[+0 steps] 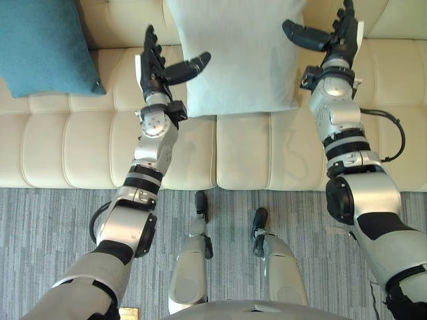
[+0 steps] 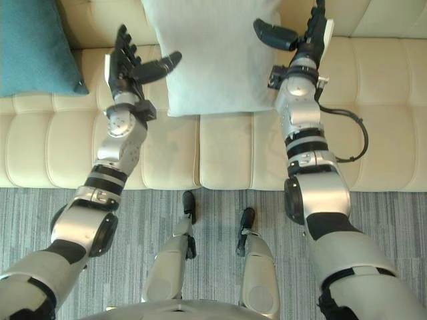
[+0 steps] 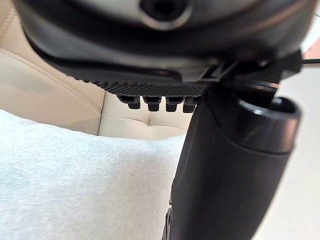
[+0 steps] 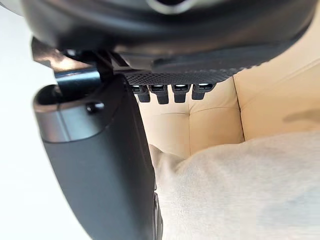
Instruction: Pick up cushions and gather them together orderly.
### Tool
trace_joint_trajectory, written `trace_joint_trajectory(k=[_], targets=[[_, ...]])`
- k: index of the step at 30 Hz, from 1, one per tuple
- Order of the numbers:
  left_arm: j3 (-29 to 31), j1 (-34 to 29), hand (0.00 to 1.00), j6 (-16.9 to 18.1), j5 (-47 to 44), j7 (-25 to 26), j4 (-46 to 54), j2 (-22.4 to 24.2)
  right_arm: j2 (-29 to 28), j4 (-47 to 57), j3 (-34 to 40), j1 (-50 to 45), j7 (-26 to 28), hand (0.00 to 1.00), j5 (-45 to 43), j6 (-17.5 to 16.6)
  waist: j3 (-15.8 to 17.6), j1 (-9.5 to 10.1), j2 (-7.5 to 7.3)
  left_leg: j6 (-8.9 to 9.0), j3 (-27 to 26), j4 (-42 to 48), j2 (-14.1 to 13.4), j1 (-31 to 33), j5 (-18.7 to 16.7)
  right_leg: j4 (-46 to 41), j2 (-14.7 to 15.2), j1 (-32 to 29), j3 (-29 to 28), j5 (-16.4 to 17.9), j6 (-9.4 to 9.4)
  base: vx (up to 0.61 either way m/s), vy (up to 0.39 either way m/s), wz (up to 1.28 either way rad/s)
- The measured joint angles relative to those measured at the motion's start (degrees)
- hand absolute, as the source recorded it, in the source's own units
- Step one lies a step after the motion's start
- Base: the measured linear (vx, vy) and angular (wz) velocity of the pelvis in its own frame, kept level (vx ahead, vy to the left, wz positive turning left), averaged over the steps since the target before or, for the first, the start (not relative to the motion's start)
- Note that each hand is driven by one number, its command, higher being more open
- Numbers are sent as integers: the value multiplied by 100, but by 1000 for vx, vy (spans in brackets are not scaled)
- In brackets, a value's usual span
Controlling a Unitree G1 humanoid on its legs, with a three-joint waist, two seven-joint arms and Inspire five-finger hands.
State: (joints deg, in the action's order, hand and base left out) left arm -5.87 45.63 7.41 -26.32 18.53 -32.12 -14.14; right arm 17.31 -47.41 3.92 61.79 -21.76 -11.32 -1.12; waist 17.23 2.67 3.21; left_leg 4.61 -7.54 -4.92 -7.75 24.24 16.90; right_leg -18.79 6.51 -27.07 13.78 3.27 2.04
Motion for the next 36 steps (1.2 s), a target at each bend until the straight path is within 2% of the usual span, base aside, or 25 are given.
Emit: trace_joint_trajectory(k=[3,7,10,13,16,17,19,20,21,22,24,27,28,31,36], targets=[[17,504,100,0,-2,146,-245,-68,111,-306,-2,541,-91,100,-5,95,130,10,92,-5,17,0,9,23,24,-39,-5,-33,2,1,-1,-38,-70,3],[185,817,100,1,-5,254,-253,-216,208,-356,5,994,-293,100,-39,120,275,8,92,-10,10,0,14,122,29,-114,-10,-188,-30,9,-14,-28,-79,-2],[347,771,100,1,-8,316,-235,-225,313,-306,170,1071,-358,100,-240,120,373,9,75,-10,5,1,12,125,29,-126,-13,-200,-54,9,-14,-6,-84,-2],[488,187,100,3,-9,337,376,-226,376,143,306,839,-405,100,-252,120,388,-9,65,-9,-13,0,18,120,29,-110,-14,-210,-105,9,-14,8,-75,-6],[488,-1039,100,18,-3,158,1235,-168,600,1570,390,-393,-296,100,-246,27,387,-11,62,-8,-17,0,15,13,27,0,-23,-58,-120,9,-13,25,-82,-3],[488,-1315,100,18,-2,100,1312,-148,624,1812,414,-726,-256,100,-245,-17,384,-20,57,-7,-17,-1,15,-33,26,21,-23,-6,-122,9,-13,35,-81,-4],[498,-2327,100,8,8,-144,1395,14,553,2670,577,-2222,18,100,-219,-100,370,-29,30,26,-49,-2,-2,-233,-26,138,-47,217,-149,12,-10,35,-92,-10],[498,-2506,100,8,13,-200,1417,48,495,2781,622,-2487,83,100,-218,-127,369,-26,28,35,-64,-2,-20,-277,-60,158,-51,254,-159,12,-11,24,-72,-18],[495,-3068,100,-2,77,-359,1468,174,268,3035,691,-3321,214,100,-209,-164,363,-29,17,11,-132,-2,-63,-412,-213,185,-93,366,-177,22,-11,17,-44,-19],[496,-3373,100,-25,145,-471,1469,263,58,3157,791,-3820,318,100,-137,-163,352,-28,-4,12,-149,-2,-67,-487,-262,205,-104,435,-201,27,-7,27,-54,-23],[498,-4150,100,-163,273,-721,1467,416,-593,3211,973,-5017,531,100,116,-147,278,-30,-117,-13,-281,-3,-68,-752,-363,250,-130,654,-305,51,12,36,-48,-21],[514,-4738,100,-211,630,-938,1453,545,-1066,3211,1062,-6026,678,100,376,-134,79,-32,-187,-18,-334,-3,-71,-952,-459,364,-140,871,-329,67,21,33,-33,-8],[558,-4981,100,-251,824,-1063,1377,616,-1248,3206,1080,-6479,729,100,560,-115,-84,-33,-216,-33,-353,-3,-79,-1051,-519,447,-141,1003,-330,68,24,34,-13,-6],[795,-5227,100,-299,1055,-1228,772,816,-1480,3074,1064,-7067,830,100,782,-99,-456,-43,-248,2,-400,-3,-91,-1289,-590,644,-155,1312,-328,70,66,40,-6,-4],[1193,-5421,100,-387,1552,-1292,-381,1049,-1657,1873,1078,-7258,931,100,1028,-103,-1003,-44,-302,29,-507,-4,-90,-1732,-765,1014,-169,1866,-334,45,109,33,7,-6]])
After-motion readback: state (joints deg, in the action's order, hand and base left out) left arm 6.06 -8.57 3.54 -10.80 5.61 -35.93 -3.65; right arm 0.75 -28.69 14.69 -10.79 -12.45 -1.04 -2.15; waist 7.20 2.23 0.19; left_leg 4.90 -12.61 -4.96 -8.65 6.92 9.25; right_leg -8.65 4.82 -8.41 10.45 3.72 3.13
